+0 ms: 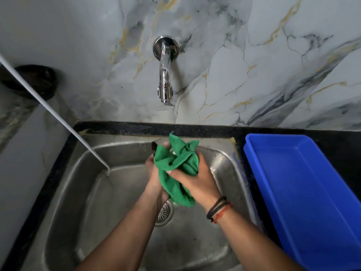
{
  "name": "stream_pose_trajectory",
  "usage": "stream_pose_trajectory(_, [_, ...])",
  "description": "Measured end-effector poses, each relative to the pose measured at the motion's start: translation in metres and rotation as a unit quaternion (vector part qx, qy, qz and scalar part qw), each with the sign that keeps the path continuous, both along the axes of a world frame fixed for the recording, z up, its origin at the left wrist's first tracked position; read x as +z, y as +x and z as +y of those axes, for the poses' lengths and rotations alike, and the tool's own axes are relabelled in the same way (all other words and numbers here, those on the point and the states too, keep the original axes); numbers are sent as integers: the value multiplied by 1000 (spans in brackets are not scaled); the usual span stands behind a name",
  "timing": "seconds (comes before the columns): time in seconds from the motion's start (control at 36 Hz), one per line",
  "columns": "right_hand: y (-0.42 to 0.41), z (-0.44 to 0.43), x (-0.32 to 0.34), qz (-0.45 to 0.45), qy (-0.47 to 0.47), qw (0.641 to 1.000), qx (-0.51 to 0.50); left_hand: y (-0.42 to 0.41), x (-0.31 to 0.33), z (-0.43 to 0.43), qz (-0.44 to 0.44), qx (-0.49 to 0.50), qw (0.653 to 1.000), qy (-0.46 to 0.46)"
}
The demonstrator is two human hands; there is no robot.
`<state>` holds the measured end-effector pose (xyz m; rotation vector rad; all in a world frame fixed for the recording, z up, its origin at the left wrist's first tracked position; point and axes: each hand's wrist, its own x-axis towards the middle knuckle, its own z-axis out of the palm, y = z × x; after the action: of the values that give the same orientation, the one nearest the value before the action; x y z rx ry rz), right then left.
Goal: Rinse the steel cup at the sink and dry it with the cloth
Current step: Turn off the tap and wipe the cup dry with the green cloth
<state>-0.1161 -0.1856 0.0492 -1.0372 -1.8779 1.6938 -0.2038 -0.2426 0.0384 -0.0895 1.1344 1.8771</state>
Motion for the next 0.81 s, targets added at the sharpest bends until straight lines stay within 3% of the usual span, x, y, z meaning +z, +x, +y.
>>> stream_pose_trajectory(0.08, [4,9,-2,-30,67,997,-11,8,5,3,29,17,999,-5])
stream_pose_trajectory(0.17, [12,22,3,-15,74,997,-6,4,-2,0,60,16,998,-8])
stream_pose_trajectory(0.28, [24,42,17,0,27,999,-47,-15,-19,-14,-32,28,998,50])
stream_pose_trajectory(0.36, [32,51,26,-46,-40,998,19,-16,-16,-21,-106,-50,985,126])
stream_pose_trajectory(0.47, [29,51,32,-163,32,977,130,-5,-3,-20,-146,-176,946,232])
stream_pose_trajectory(0.58, [20,42,24,-255,155,948,110,5,-7,-19,-181,-195,913,308])
stream_pose_trajectory(0.81, [19,22,16,-297,299,903,89,7,-34,-29,-200,-254,930,176])
